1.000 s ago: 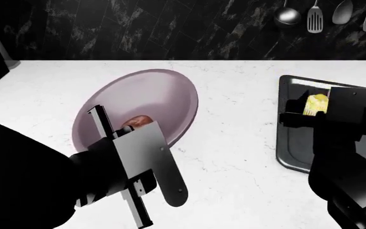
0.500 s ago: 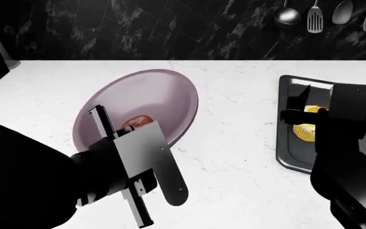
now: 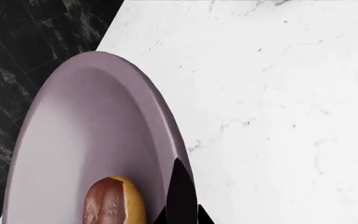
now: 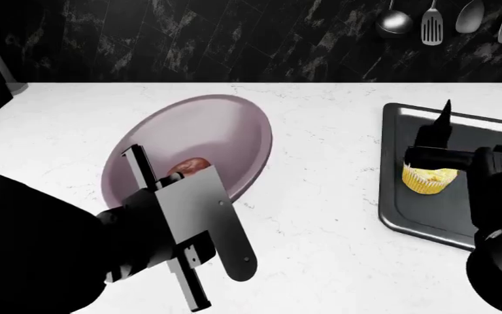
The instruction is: Pick up the bowl with donut and place it on the tray. Pick up the cupcake and place it on the tray.
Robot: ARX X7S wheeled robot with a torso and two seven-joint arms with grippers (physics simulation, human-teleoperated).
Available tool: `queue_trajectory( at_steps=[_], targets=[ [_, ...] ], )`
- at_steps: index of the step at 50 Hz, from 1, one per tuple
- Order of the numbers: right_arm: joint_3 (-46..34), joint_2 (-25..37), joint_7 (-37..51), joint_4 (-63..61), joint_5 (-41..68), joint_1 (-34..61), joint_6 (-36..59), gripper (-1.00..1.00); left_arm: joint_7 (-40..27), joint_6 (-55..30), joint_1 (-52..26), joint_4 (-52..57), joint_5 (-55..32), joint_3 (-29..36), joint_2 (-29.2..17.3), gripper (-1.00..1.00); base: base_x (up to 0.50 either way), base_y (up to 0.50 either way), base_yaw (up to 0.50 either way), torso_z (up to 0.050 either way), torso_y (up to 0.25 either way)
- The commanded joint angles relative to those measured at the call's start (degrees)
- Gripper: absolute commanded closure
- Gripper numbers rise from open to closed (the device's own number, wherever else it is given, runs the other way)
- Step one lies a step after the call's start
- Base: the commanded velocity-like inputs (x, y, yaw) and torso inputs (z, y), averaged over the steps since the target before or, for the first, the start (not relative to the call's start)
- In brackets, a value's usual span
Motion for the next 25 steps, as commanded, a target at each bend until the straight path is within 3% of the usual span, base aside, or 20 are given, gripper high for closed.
queue_trajectory(
  at_steps=[1, 19, 25],
  targets=[
    [4.42, 3.78, -1.17, -6.96, 2.66, -4.66, -2.01, -1.00, -0.10, 0.03, -0.71, -0.10, 2.28, 0.02, 0.15, 1.00, 0.00, 0.00, 0.00, 0.000, 0.000],
    [6.18, 6.26, 0.05, -10.65, 2.64, -6.48, -1.69, -1.00, -2.51, 0.59, -1.73, 0.45, -0.33, 0.83, -0.05, 1.00, 0.00, 0.00, 0.00, 0.001, 0.001],
    [6.52, 6.60, 0.53, -11.03, 3.18, -6.33, -1.18, -1.00, -2.68, 0.29, -3.16, 0.18, -0.96, 1.02, 0.49, 1.00, 0.00, -0.18, 0.00, 0.000, 0.000]
  ],
)
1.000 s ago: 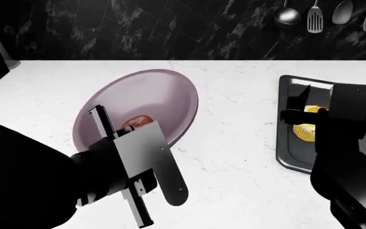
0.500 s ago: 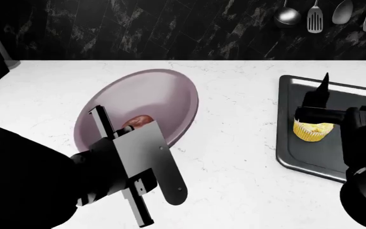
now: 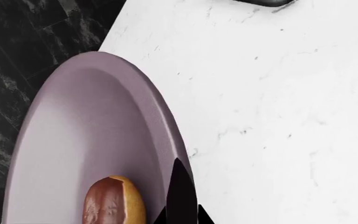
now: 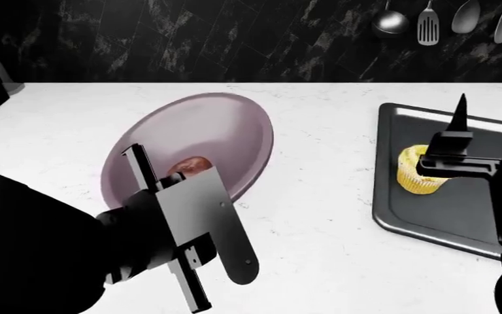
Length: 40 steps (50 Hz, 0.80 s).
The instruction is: Pick up the bowl with donut and place it on the tray. Pick up the cupcake and place it on the tray.
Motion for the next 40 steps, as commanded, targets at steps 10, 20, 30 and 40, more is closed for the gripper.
queue_trajectory(
  at_steps=[10, 20, 30, 40],
  targets=[
    [0.98, 0.91, 0.96, -1.14, 0.45, -0.69, 0.45, -1.00, -1.43, -0.59, -3.36, -0.44, -0.50, 0.55, 1.42, 1.00, 0.00, -0.50, 0.00, 0.000, 0.001],
    [1.26, 1.05, 1.08, -1.03, 0.60, -0.74, 0.47, -1.00, -3.09, -0.88, -6.14, -0.48, -3.33, 1.11, 1.91, 1.00, 0.00, -0.50, 0.00, 0.000, 0.001],
    [1.15, 0.95, 0.85, -0.77, 0.49, -0.63, 0.27, -1.00, -5.35, -1.54, -9.67, -1.11, -7.15, 2.59, 2.97, 1.00, 0.00, -0.50, 0.00, 0.001, 0.000],
    [1.14, 0.70, 0.60, -0.30, 0.04, -1.12, -0.30, -1.00, -7.12, -1.78, -13.14, -1.39, -10.65, 3.97, 3.98, 1.00, 0.00, -0.50, 0.00, 0.000, 0.001]
  ],
)
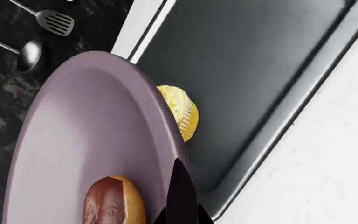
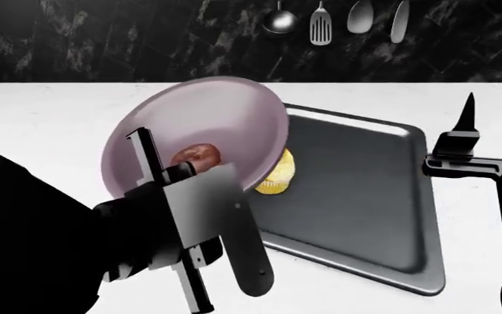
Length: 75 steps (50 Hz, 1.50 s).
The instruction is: Pick up the bowl with donut and place it on the tray. Pick up the cupcake and place it on the tray.
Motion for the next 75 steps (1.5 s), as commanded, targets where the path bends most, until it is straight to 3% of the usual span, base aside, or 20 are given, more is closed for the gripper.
queue_trajectory(
  at_steps=[1, 35, 51, 75],
  targets=[
    [0.01, -0.24, -0.23, 0.44, -0.39, -0.47, -0.57, -1.00, -2.72, -0.52, -4.12, -0.36, -2.31, 1.04, 1.01, 1.00, 0.00, -0.48, 0.00, 0.000, 0.000],
    [0.43, -0.36, -0.41, 0.74, -0.62, -1.35, -1.40, -1.00, -1.37, 0.53, -4.74, -0.09, -1.07, 1.64, 1.00, 1.00, 0.00, -0.42, 0.00, 0.000, 0.001],
    [0.54, -0.54, -1.22, 0.89, -0.43, -2.32, -2.22, -1.00, 0.17, 0.93, -4.27, 0.06, 0.98, 1.66, 1.42, 1.00, 0.00, -0.08, 0.00, 0.000, 0.001],
    [0.88, -0.66, -1.04, 1.38, -0.65, -2.66, -2.57, -1.00, 17.53, -1.66, -6.17, -2.21, 17.09, 2.65, 9.69, 1.00, 0.00, 0.00, 0.00, 0.000, 0.001]
  ],
)
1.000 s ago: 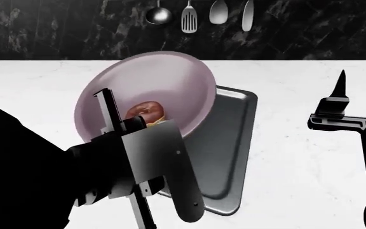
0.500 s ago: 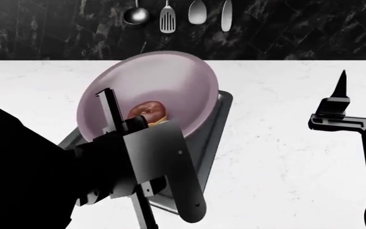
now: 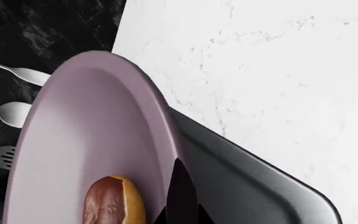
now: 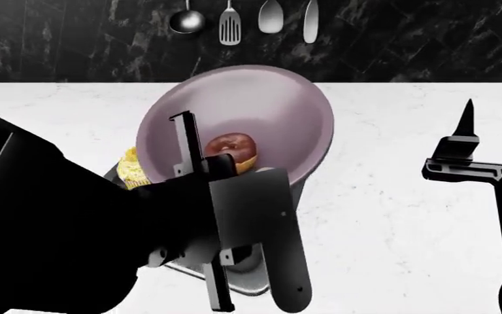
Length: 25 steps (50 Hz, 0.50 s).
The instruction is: Pick up the bowl with donut and place it on the tray. Pick up the cupcake and place it on the tray.
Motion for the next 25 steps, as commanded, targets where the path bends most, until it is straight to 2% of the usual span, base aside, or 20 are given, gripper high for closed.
queue_trajectory(
  at_steps=[1, 15, 18, 21, 25],
  targets=[
    [0.19, 0.05, 0.11, 0.02, 0.22, -0.04, 0.02, -1.00, 7.17, -0.53, -0.70, -1.17, 9.34, 0.53, 2.67, 1.00, 0.00, 0.00, 0.00, 0.000, 0.000],
    [0.23, 0.10, 0.31, -0.23, 0.44, 0.00, 0.17, -1.00, 17.19, 2.39, -0.51, -4.28, 19.91, 3.60, 2.14, 1.00, 0.00, 0.00, 0.00, 0.001, 0.000],
    [-0.07, -0.14, 0.11, 0.08, 0.01, -0.08, -0.10, -1.00, 19.86, 3.74, -0.29, -5.20, 23.33, 5.23, 2.54, 1.00, 0.00, 0.00, 0.00, 0.000, 0.003],
    [0.19, -0.32, -0.27, 0.54, -0.69, -1.41, -1.04, -1.00, 27.56, 7.97, -0.88, -9.65, 32.56, 10.79, 4.10, 1.00, 0.00, 0.00, 0.00, 0.000, 0.000],
    [0.26, -0.43, -0.39, 0.82, -0.97, -1.87, -1.37, -1.00, 30.44, 9.92, -1.00, -11.60, 35.78, 13.10, 4.81, 1.00, 0.00, 0.00, 0.00, 0.000, 0.000]
  ],
)
